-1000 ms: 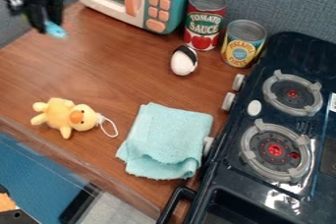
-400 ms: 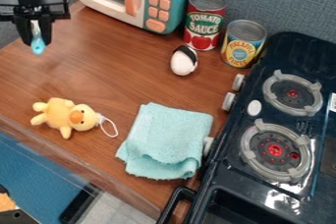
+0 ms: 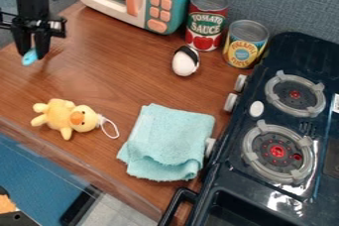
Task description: Moved the spatula to the left side of the table
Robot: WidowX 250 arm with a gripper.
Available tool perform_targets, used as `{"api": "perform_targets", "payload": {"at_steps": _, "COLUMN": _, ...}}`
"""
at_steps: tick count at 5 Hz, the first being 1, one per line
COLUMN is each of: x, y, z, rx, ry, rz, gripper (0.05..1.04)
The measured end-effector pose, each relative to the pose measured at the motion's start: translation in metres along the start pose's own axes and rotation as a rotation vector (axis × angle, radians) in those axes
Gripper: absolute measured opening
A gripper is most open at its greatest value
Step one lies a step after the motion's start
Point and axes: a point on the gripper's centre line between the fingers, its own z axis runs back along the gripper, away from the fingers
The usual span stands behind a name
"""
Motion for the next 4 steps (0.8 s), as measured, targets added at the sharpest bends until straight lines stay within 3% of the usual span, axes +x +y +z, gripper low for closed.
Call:
{"api": "perform_targets", "payload": {"at_steps": 1, "x": -0.015, "y": 0.005, "z": -0.014, "rx": 0.015, "ry": 0.038, "rz": -0.103, "gripper": 0.317}}
{"api": "perform_targets", "payload": {"at_steps": 2, "x": -0.027, "y": 0.016, "z": -0.010, "rx": 0.026, "ry": 0.012, "rz": -0.124, "gripper": 0.317}}
{"api": "perform_targets", "payload": {"at_steps": 3, "x": -0.033, "y": 0.024, "z": -0.017, "rx": 0.037, "ry": 0.018, "rz": -0.122, "gripper": 0.318}}
{"api": "perform_targets", "payload": {"at_steps": 4, "x": -0.035, "y": 0.030, "z": -0.018, "rx": 0.048, "ry": 0.020, "rz": -0.086, "gripper": 0.381}}
